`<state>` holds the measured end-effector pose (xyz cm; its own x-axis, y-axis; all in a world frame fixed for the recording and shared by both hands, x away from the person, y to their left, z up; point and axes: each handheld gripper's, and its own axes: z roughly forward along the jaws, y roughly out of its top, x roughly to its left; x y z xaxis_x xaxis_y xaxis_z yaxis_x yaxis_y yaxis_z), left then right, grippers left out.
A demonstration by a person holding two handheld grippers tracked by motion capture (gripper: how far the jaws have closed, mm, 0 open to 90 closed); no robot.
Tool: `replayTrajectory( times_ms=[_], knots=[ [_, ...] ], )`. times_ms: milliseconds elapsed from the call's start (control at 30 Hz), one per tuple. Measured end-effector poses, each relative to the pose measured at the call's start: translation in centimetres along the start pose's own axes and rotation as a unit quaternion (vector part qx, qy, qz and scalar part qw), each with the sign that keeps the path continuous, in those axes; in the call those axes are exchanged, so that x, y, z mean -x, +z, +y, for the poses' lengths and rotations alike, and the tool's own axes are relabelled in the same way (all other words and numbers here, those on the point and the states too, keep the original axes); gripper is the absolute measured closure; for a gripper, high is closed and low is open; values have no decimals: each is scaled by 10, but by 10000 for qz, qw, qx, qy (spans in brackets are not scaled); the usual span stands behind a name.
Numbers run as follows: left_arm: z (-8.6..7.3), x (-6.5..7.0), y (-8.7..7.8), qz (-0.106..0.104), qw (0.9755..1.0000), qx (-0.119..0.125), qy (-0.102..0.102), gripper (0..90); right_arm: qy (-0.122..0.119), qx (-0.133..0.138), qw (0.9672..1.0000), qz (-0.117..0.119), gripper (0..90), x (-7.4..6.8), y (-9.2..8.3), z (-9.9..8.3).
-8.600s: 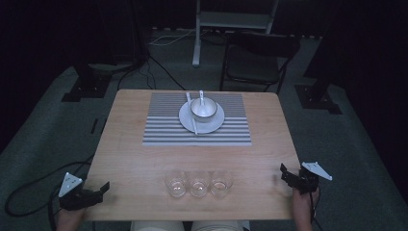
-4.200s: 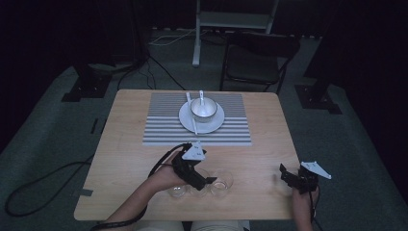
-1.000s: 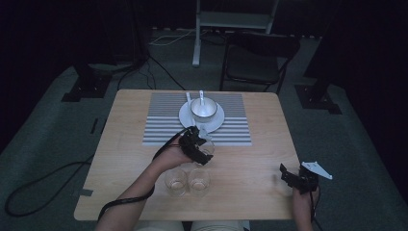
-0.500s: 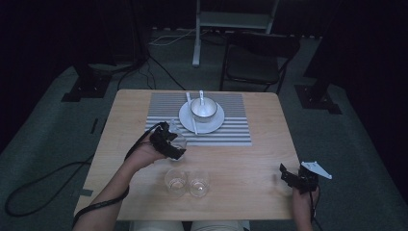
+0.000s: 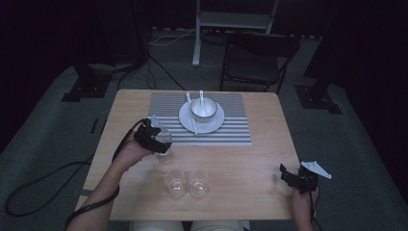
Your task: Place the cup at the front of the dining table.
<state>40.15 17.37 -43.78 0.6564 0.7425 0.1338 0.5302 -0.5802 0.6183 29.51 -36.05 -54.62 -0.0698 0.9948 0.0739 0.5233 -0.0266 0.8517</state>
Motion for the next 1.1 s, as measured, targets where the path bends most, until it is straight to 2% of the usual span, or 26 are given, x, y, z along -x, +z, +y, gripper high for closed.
replayTrajectory(
  times_ms=[233,500,600,800,1100],
  knots=[
    [5,-12,9,241,9993,51,-283,185,1,5,10000,16,131,0,0,0],
    [20,-25,22,490,9969,224,-575,186,4,2,10000,41,131,1,0,0],
    [26,-30,30,620,9959,196,-631,186,16,7,10000,48,131,1,0,0],
    [38,-41,48,689,9948,130,-736,186,16,8,10000,58,131,1,0,0],
    [48,-62,63,875,9894,186,-1145,186,33,-19,9999,98,131,1,0,0]
  ],
)
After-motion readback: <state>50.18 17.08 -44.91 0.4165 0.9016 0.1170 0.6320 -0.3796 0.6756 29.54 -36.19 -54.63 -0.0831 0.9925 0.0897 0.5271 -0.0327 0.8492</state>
